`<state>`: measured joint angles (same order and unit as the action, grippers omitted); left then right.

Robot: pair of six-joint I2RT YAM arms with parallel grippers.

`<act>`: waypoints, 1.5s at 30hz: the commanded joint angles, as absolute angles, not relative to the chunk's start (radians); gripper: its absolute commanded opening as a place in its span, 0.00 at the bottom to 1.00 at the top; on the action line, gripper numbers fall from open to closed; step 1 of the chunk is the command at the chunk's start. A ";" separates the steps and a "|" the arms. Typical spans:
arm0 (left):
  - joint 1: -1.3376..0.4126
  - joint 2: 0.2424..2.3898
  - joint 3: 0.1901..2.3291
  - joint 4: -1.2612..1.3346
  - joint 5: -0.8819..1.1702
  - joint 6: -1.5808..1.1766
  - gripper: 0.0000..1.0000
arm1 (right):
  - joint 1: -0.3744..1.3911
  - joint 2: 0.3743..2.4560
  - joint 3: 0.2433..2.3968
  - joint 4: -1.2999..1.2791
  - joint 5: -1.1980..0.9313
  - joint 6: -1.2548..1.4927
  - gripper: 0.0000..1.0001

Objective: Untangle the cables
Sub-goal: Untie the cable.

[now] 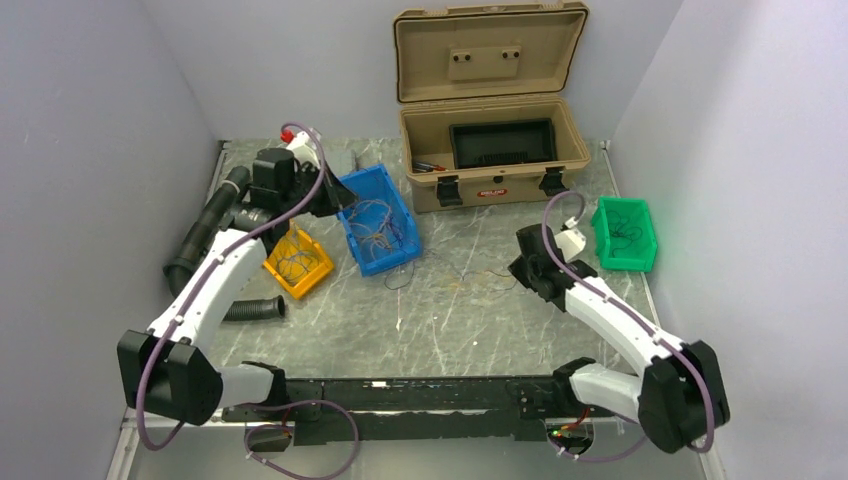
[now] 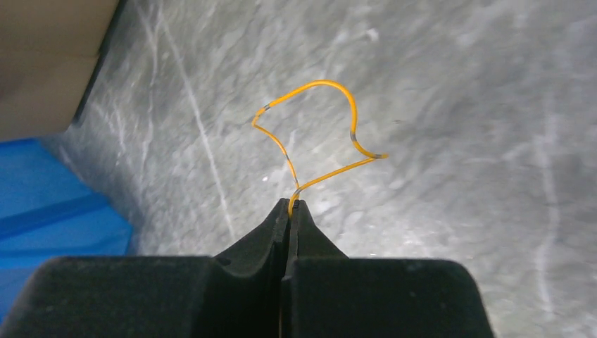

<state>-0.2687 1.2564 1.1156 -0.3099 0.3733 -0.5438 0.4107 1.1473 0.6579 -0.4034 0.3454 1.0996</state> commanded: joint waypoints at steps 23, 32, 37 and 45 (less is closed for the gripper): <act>-0.144 1.345 1.449 -0.569 0.224 -0.418 0.00 | 0.400 0.817 0.615 -0.734 0.761 1.170 0.02; -0.161 1.242 1.448 -0.503 0.427 -0.483 0.00 | 0.400 0.749 0.571 -0.690 0.742 1.140 0.26; -0.186 1.208 1.481 -0.539 0.398 -0.460 0.00 | 0.400 0.738 0.574 -0.711 0.753 1.151 0.27; -0.186 1.156 1.550 -0.621 0.394 -0.430 0.00 | 0.397 0.734 0.599 -0.865 0.838 1.295 0.50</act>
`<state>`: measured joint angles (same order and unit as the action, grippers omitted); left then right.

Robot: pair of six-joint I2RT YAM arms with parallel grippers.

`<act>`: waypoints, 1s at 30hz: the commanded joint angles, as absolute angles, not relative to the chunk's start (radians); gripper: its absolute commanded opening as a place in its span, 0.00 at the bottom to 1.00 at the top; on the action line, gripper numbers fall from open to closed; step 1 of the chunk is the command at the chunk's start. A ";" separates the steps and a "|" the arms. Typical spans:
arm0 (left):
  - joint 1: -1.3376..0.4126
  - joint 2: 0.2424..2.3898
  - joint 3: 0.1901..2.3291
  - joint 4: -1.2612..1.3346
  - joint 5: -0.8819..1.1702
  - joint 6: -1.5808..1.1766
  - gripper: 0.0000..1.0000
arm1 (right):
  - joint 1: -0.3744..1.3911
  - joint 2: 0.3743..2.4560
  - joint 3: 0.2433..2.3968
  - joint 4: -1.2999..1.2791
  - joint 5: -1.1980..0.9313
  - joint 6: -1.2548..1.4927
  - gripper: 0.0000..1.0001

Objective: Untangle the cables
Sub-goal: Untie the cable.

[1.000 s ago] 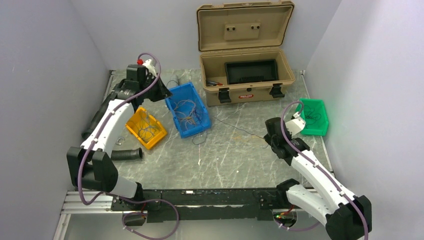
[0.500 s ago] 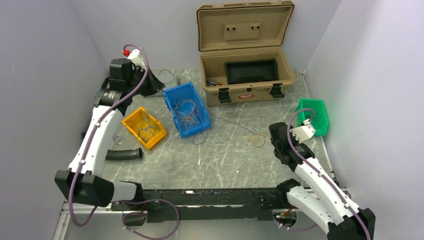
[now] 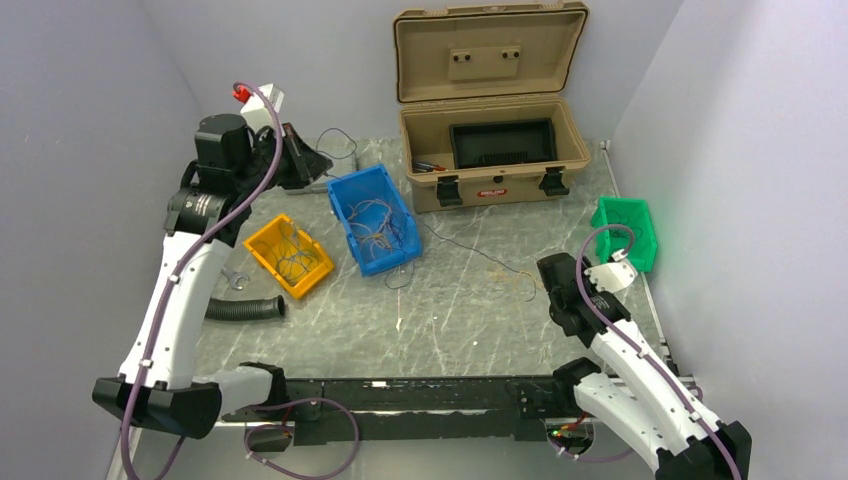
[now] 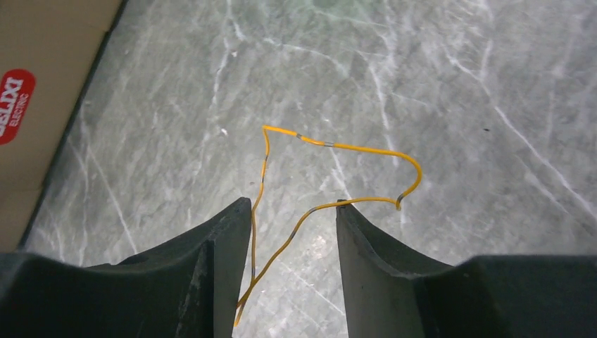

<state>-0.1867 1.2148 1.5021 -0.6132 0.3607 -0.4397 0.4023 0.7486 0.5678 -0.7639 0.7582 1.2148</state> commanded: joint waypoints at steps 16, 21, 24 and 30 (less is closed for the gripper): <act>-0.216 1.063 1.539 -0.721 0.317 -0.376 0.00 | 0.397 0.663 0.558 -0.687 0.740 1.064 0.38; -0.218 1.051 1.448 -0.668 0.389 -0.407 0.00 | 0.397 0.669 0.511 -0.414 0.353 0.767 0.78; -0.218 1.039 1.439 -0.674 0.374 -0.400 0.00 | 0.402 0.727 0.483 -0.254 0.051 0.643 0.81; -0.217 1.025 1.456 -0.689 0.374 -0.395 0.00 | 0.590 0.944 0.532 -0.073 -0.198 0.527 0.83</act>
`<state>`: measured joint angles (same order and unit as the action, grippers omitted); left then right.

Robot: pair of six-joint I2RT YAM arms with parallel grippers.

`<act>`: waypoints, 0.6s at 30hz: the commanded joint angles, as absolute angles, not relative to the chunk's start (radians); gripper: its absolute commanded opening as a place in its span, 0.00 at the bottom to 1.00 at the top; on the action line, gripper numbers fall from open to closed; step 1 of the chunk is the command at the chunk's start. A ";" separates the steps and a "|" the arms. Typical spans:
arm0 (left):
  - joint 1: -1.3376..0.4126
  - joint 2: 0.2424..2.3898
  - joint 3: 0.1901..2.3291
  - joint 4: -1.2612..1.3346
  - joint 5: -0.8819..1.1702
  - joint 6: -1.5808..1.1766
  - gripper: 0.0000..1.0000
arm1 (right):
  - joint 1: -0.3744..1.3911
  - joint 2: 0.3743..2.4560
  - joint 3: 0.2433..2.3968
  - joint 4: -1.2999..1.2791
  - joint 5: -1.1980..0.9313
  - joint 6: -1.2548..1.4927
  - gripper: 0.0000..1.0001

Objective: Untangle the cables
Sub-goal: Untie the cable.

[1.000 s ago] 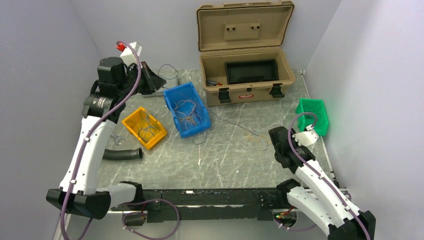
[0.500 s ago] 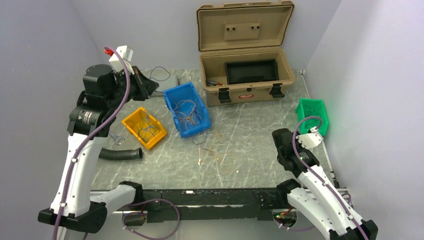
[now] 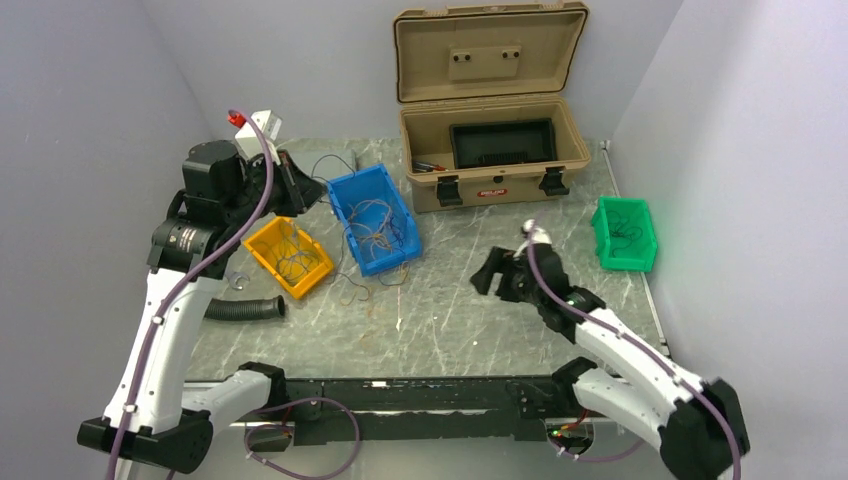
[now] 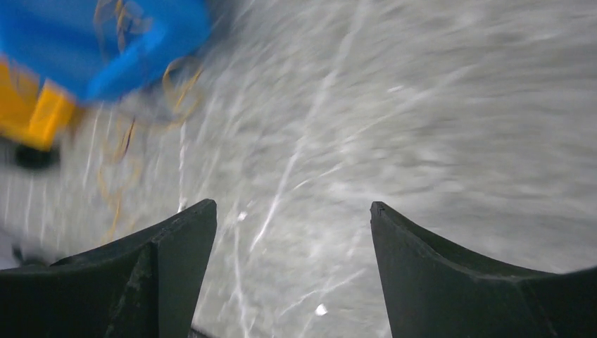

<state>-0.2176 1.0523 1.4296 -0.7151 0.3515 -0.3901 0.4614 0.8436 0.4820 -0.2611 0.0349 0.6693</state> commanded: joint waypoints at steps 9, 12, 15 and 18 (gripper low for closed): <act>-0.218 1.024 1.432 -0.691 0.356 -0.383 0.00 | 0.983 1.316 0.701 0.135 -0.115 0.671 0.93; -0.218 1.024 1.435 -0.696 0.350 -0.378 0.00 | 1.047 1.444 0.788 0.155 -0.088 0.690 0.93; -0.218 1.026 1.447 -0.708 0.344 -0.369 0.00 | 1.087 1.552 0.870 0.147 -0.027 0.711 0.92; -0.218 1.025 1.458 -0.720 0.329 -0.359 0.00 | 1.101 1.642 0.921 0.146 0.027 0.748 0.88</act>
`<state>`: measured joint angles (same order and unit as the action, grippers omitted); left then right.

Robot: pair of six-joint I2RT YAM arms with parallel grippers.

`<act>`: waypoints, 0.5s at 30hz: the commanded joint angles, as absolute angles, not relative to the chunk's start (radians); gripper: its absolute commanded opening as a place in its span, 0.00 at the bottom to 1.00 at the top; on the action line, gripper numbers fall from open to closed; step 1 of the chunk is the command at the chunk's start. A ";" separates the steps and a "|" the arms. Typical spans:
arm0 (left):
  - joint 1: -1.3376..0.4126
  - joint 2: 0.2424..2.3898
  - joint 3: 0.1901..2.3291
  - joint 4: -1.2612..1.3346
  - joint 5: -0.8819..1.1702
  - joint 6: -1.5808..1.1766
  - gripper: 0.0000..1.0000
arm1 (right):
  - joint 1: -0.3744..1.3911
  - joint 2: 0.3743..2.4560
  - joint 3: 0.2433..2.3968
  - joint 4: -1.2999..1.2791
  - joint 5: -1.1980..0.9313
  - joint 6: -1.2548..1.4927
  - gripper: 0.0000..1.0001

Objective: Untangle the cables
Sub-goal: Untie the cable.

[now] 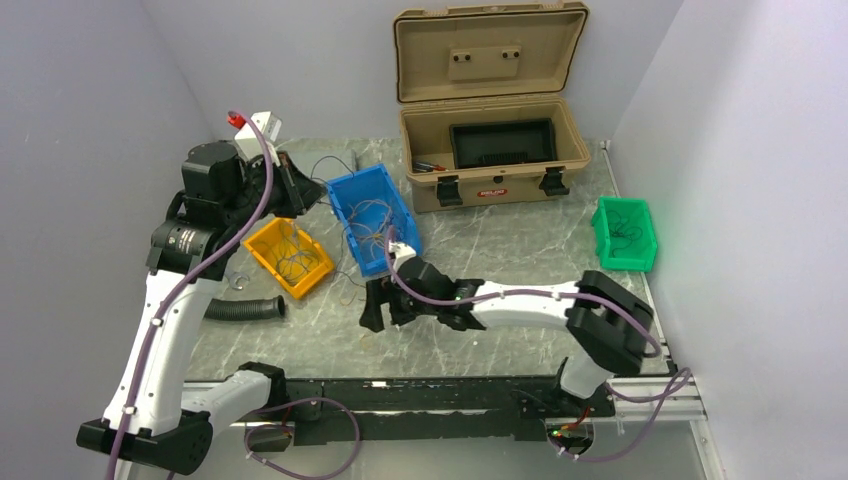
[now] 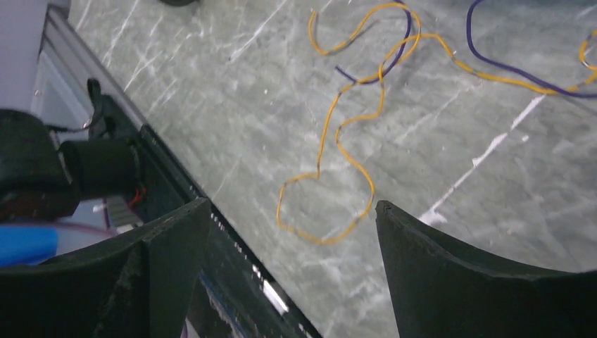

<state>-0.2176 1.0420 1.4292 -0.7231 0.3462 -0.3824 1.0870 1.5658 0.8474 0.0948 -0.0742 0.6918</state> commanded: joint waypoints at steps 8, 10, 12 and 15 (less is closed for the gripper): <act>-0.217 1.020 1.472 -0.744 0.269 -0.346 0.00 | 1.123 1.786 0.964 0.170 0.035 0.802 0.54; -0.216 1.017 1.476 -0.753 0.245 -0.339 0.00 | 1.121 1.778 0.942 0.177 0.033 0.819 0.32; -0.216 1.013 1.477 -0.761 0.203 -0.333 0.00 | 1.115 1.740 0.912 0.149 0.078 0.831 0.06; -0.216 1.009 1.492 -0.793 0.086 -0.316 0.00 | 1.077 1.616 0.844 0.029 0.193 0.871 0.00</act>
<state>-0.2176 1.0401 1.4357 -0.7620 0.2379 -0.3531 1.1133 1.7714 0.9100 0.1135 0.0475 0.8131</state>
